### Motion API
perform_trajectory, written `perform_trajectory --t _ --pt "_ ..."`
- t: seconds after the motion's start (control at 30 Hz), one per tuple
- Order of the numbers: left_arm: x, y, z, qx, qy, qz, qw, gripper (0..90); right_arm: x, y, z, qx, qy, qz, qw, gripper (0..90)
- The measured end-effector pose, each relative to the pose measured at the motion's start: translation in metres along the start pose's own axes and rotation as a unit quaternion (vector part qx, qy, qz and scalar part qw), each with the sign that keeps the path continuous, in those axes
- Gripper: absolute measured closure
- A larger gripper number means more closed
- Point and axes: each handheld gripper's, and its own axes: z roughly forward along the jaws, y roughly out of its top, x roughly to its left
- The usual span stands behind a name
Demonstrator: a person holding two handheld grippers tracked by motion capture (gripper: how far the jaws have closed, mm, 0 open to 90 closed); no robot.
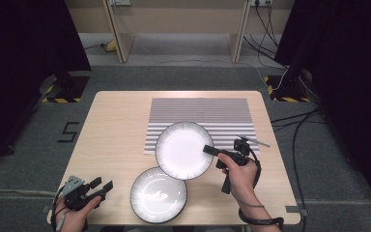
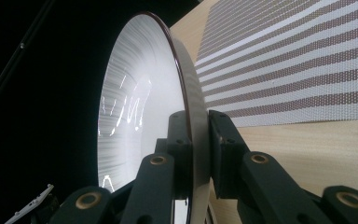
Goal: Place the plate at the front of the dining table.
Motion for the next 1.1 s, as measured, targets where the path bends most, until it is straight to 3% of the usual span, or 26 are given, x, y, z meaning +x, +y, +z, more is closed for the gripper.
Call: perform_trajectory --t 1.1 --pt "-0.001 0.000 0.001 0.000 -0.004 0.007 1.0000 44.1 -0.004 0.028 -0.007 -0.034 -0.001 0.019 0.9992 80.0"
